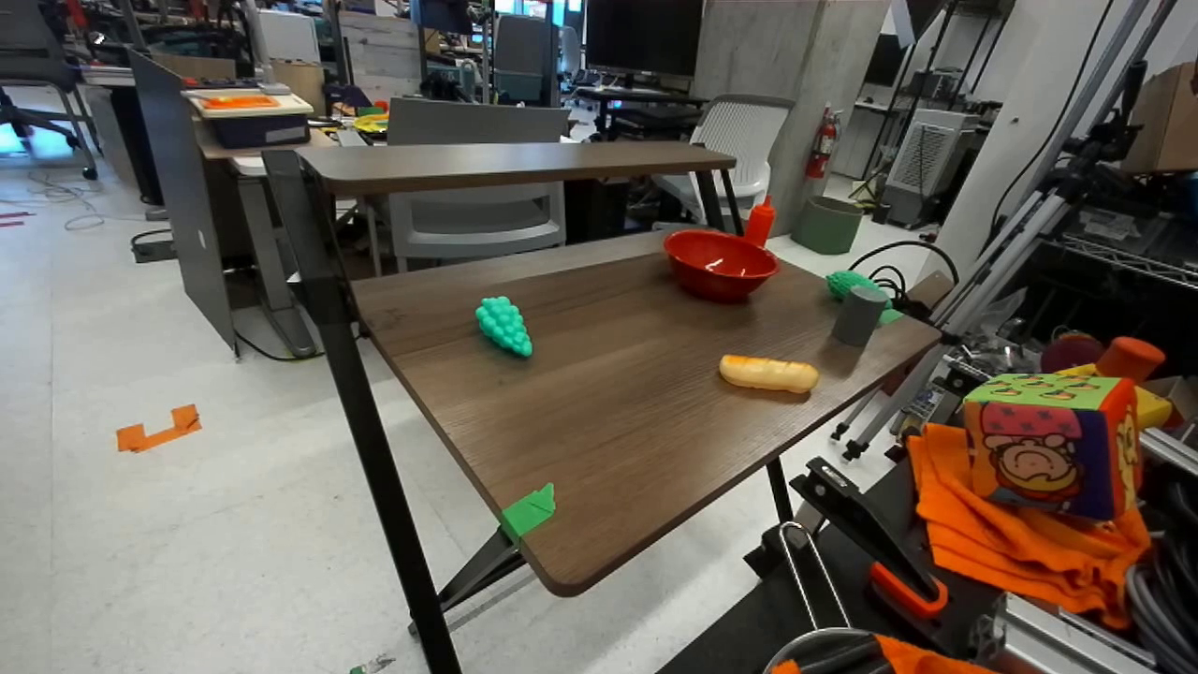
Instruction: Put the green object in the red bowl
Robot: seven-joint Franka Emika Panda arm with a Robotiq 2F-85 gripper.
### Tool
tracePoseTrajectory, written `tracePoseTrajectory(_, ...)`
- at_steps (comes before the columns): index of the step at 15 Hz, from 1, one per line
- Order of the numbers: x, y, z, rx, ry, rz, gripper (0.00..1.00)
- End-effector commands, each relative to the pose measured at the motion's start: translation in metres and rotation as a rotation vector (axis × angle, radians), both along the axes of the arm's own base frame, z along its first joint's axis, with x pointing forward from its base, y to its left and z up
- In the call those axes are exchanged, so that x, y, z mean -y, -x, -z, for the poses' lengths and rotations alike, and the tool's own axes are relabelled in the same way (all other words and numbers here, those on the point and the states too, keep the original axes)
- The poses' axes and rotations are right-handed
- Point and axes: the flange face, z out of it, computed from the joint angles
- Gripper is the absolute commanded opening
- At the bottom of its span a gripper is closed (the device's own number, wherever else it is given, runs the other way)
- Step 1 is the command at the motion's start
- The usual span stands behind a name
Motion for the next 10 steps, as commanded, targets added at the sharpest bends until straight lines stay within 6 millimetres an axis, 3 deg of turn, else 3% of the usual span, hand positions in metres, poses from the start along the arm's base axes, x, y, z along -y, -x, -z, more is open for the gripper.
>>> tracePoseTrajectory(1, 0.034, -0.049, 0.047, 0.007, -0.016, -0.009, 1.0)
tracePoseTrajectory(5, 0.042, -0.098, 0.115, -0.028, -0.052, -0.013, 1.0)
tracePoseTrajectory(10, 0.047, -0.141, 0.184, -0.122, -0.108, 0.022, 1.0)
